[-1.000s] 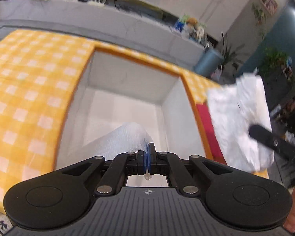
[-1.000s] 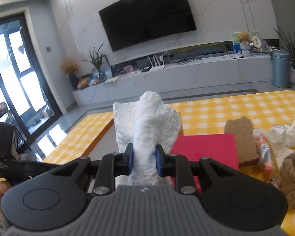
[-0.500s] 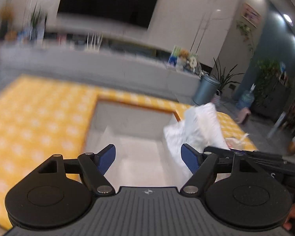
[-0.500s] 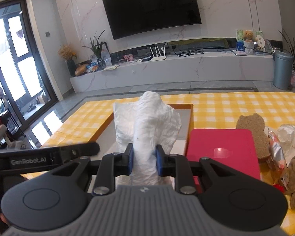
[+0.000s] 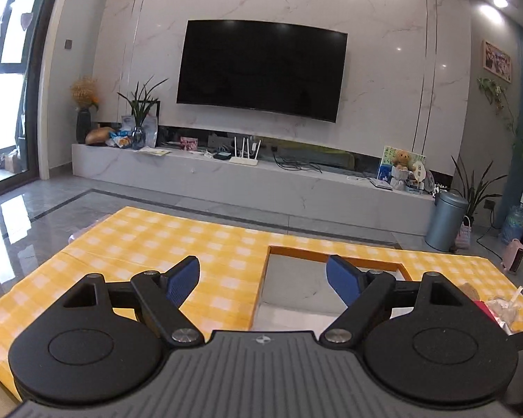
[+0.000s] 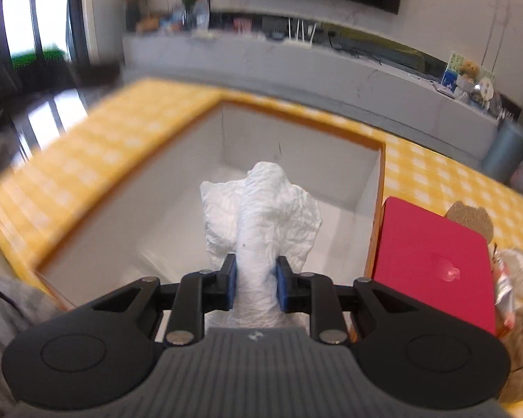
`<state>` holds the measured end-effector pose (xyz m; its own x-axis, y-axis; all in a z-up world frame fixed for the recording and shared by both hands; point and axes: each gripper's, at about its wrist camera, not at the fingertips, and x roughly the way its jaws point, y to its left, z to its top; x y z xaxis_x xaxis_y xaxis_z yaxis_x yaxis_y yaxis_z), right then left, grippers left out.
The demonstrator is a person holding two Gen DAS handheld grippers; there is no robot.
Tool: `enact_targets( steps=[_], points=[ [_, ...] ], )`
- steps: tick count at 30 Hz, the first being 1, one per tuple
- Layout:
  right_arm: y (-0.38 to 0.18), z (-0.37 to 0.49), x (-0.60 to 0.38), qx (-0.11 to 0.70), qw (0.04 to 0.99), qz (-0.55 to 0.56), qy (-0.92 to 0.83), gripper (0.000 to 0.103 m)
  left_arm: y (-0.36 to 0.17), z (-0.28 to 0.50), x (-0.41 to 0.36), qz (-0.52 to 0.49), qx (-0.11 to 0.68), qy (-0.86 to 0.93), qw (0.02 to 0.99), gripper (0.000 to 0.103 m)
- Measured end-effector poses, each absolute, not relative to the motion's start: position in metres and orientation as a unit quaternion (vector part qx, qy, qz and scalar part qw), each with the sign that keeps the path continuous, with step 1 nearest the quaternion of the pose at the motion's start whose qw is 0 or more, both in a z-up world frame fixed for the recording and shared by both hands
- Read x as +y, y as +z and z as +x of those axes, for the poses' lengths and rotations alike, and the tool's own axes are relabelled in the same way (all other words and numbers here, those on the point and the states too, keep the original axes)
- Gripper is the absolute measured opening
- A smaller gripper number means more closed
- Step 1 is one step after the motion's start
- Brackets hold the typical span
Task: Organize soft objects
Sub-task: 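Lower the towel into the white box and open the right gripper, then return the right tool to the table and grasp the orange crocheted fruit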
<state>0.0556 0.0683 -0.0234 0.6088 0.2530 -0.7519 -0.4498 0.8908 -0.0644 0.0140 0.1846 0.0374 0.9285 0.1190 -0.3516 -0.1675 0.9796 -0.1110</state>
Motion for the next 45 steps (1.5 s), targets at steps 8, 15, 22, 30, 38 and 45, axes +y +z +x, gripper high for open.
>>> enact_targets(
  steps=[8,15,22,30,38,45],
  points=[
    [-0.065,0.076,0.092,0.456,0.845,-0.223,0.167,0.023,0.026,0.029,0.19,-0.092,0.208,0.072,0.971,0.097],
    [-0.064,0.082,0.095,0.49,0.829,-0.206,0.172,0.042,0.024,0.029,0.195,-0.095,0.213,0.077,0.969,0.097],
    [-0.044,0.059,0.107,0.419,0.859,-0.208,0.207,0.092,0.029,0.026,0.207,-0.119,0.214,0.099,0.965,0.097],
    [-0.025,0.059,0.091,0.409,0.873,-0.15,0.218,0.1,0.038,0.02,0.201,-0.109,0.204,0.099,0.968,0.097],
    [0.005,0.049,0.069,0.352,0.894,-0.129,0.244,0.1,0.05,0.013,0.206,-0.165,0.212,0.083,0.96,0.097],
    [0.031,0.046,0.033,0.324,0.909,-0.103,0.242,0.1,0.066,0.003,0.194,-0.138,0.213,0.106,0.961,0.097]
  ],
)
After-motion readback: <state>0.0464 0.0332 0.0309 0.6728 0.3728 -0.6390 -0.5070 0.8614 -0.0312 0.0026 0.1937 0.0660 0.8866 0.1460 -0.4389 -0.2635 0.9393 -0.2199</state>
